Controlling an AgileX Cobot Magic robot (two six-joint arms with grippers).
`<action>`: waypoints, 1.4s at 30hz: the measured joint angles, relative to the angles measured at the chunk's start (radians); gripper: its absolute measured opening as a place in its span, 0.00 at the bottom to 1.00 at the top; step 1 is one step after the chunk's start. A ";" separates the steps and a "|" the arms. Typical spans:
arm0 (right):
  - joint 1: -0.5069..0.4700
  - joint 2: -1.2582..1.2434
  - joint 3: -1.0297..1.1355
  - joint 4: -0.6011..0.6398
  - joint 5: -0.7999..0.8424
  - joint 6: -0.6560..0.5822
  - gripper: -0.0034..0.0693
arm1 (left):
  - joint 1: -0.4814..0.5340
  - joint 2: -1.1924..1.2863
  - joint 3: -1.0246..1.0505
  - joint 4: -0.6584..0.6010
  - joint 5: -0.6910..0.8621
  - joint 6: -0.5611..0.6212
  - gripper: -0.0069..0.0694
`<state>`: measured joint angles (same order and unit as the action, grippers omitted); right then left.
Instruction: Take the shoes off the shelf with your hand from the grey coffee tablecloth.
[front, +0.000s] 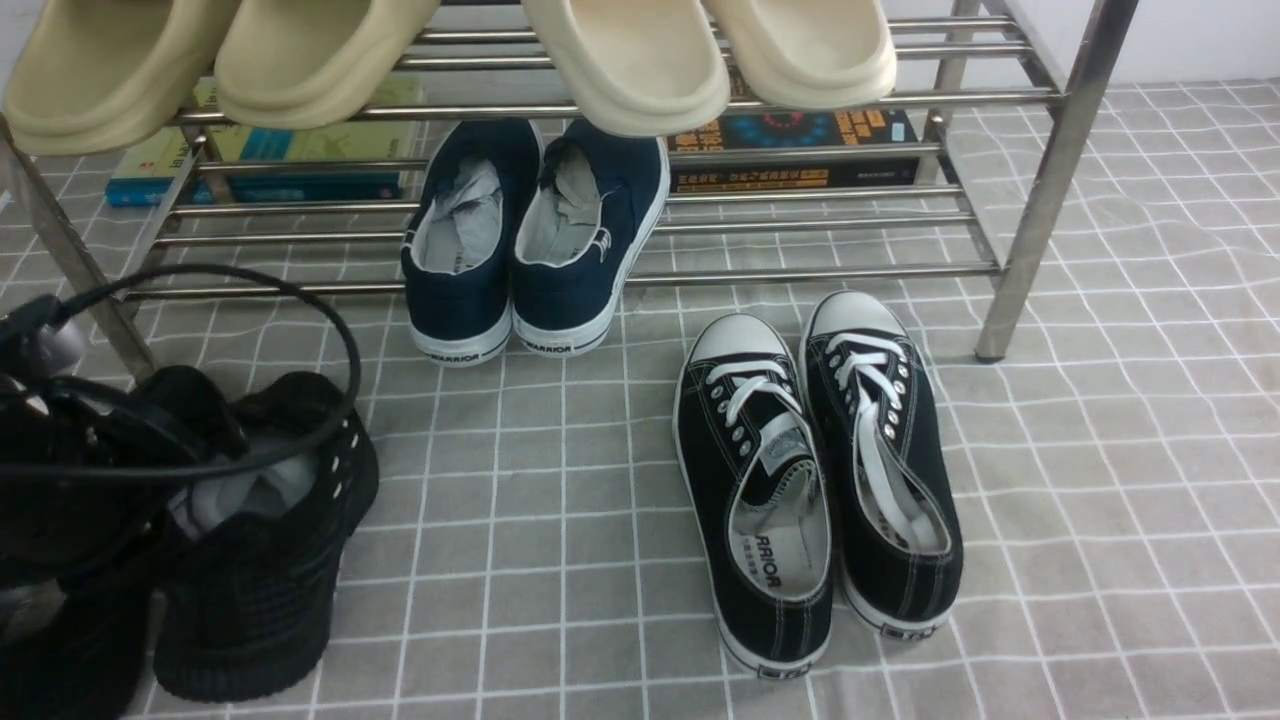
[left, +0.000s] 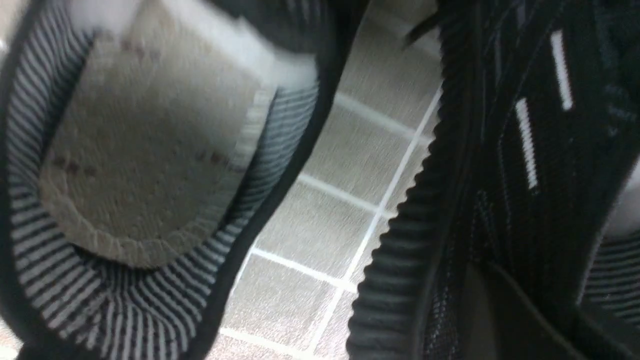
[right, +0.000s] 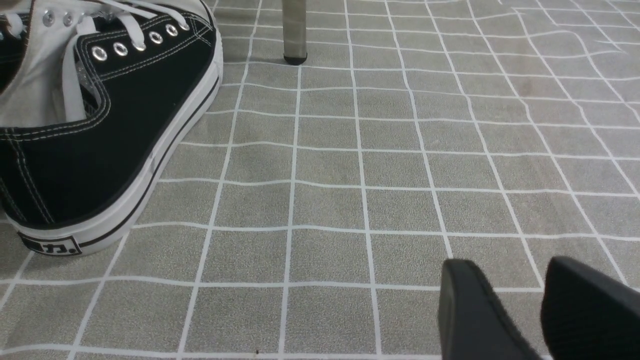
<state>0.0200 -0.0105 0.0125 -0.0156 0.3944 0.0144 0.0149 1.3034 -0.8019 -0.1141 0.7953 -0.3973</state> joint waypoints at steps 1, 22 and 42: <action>0.000 0.000 0.000 0.000 0.000 0.000 0.37 | 0.000 -0.001 0.011 -0.003 -0.008 0.012 0.11; 0.000 0.000 0.000 0.000 0.000 0.000 0.38 | 0.000 -0.043 0.006 -0.026 0.022 0.119 0.47; 0.000 0.000 0.000 0.000 0.000 0.000 0.38 | 0.000 -0.825 0.172 -0.111 0.175 0.436 0.09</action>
<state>0.0200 -0.0105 0.0125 -0.0156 0.3944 0.0144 0.0149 0.4780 -0.6303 -0.2253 0.9702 0.0383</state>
